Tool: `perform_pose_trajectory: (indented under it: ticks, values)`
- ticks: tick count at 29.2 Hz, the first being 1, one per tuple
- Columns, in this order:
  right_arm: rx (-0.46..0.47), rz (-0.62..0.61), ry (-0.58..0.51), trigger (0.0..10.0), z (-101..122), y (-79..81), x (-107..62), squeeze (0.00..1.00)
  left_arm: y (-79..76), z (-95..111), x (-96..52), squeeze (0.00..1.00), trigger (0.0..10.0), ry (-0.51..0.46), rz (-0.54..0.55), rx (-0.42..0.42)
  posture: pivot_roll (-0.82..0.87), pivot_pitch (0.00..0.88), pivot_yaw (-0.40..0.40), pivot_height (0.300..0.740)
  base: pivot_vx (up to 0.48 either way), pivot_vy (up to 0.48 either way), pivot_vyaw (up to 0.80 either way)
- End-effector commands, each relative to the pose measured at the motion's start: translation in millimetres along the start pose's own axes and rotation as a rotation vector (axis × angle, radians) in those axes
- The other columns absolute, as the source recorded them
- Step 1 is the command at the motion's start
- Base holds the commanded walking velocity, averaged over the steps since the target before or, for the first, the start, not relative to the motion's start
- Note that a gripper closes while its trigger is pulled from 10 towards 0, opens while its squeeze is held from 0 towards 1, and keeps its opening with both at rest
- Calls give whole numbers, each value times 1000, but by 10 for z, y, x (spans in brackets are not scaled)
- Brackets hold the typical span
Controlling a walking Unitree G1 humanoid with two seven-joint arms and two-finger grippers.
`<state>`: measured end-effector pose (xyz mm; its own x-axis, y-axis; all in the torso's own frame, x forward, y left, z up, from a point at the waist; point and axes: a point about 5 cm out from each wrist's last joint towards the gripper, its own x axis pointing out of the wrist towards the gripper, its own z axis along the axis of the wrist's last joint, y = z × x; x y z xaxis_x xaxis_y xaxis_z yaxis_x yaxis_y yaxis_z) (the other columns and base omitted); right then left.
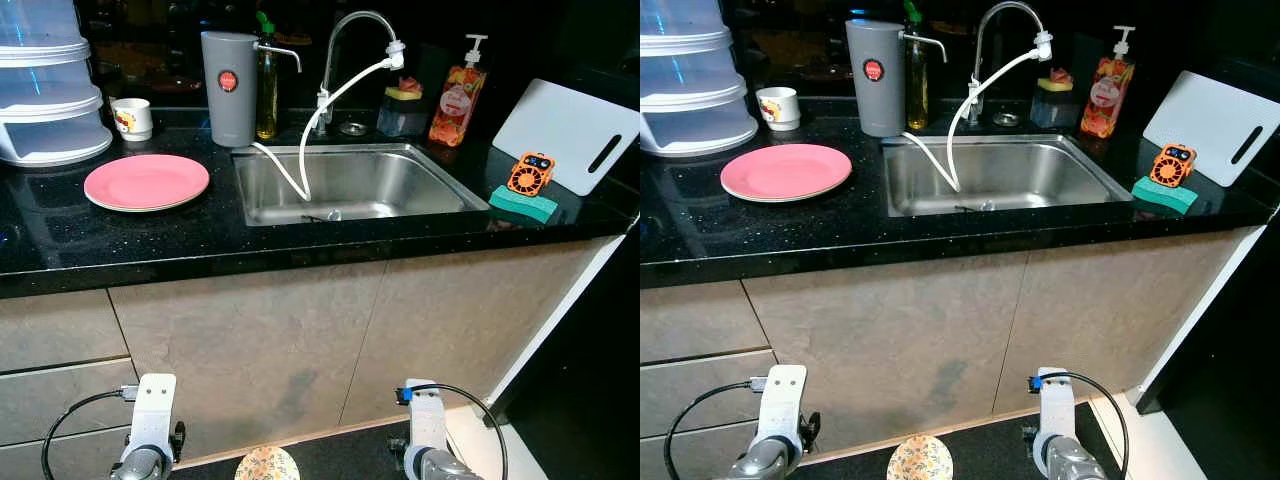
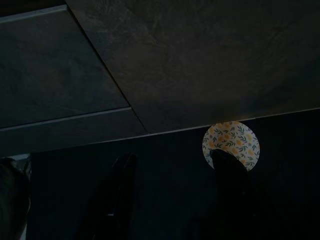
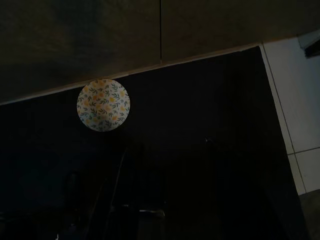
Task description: Kitchen organization
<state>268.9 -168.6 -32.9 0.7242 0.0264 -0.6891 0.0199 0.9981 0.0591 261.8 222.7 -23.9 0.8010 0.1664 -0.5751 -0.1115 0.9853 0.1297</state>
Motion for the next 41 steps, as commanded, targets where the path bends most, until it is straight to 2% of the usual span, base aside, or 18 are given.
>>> perform_pose_trajectory:
  ticks: [1, 7, 10, 13, 16, 18, 22, 29, 33, 38, 41]
  values:
    - [3, 2, 22, 10000, -29, -15, -3, 0, -42, -13, 2, 0, 10000, 7, -11, 21, 70, 0, -63, 740, 0, 0, 0]
    - [-23, 9, 0, 10000, 24, -22, 1, 0, -32, 33, 10, 0, 10000, -15, 12, -8, 56, 6, -75, 740, 0, 0, 0]
    - [-43, -15, -12, 10000, 42, -39, 1, 0, -27, -28, -6, 0, 10000, 4, 2, 30, 45, 8, -71, 740, 0, 0, 0]
    - [-45, -21, -19, 10000, 38, -45, -1, 0, -8, -116, -27, 0, 10000, 40, 13, 28, 36, 17, -65, 740, 0, 0, 0]
    - [-47, -24, -13, 10000, -2, -61, -9, 0, 20, -170, -41, 0, 10000, 61, 50, 2, 38, 20, -66, 740, 0, 0, 0]
    - [-52, -26, -7, 10000, -31, -72, -14, 0, -1, -168, -42, 0, 10000, 54, 35, -71, 38, 22, -66, 740, 0, 0, 0]
    - [-56, -24, -6, 10000, -35, -69, -15, 0, -14, -165, -41, 0, 10000, 55, 26, -21, 33, 23, -66, 740, 0, 0, 0]
    - [-54, -24, -20, 10000, -11, -53, -11, 0, -37, -133, -32, 0, 10000, 44, 16, -9, 30, 23, -62, 740, 0, 0, 0]
    - [-54, -25, -25, 10000, -6, -52, -11, 0, -52, -110, -26, 0, 10000, 37, 3, -6, 32, 23, -61, 740, 0, 0, 0]
    - [-55, -24, -27, 10000, -2, -52, -11, 0, -82, -101, -23, 0, 10000, 40, -25, -47, 33, 25, -61, 740, 0, 0, 0]
    - [-60, -23, -27, 10000, -2, -53, -11, 0, -70, -102, -25, 0, 10000, 34, -2, -31, 33, 26, -61, 740, 0, 0, 0]
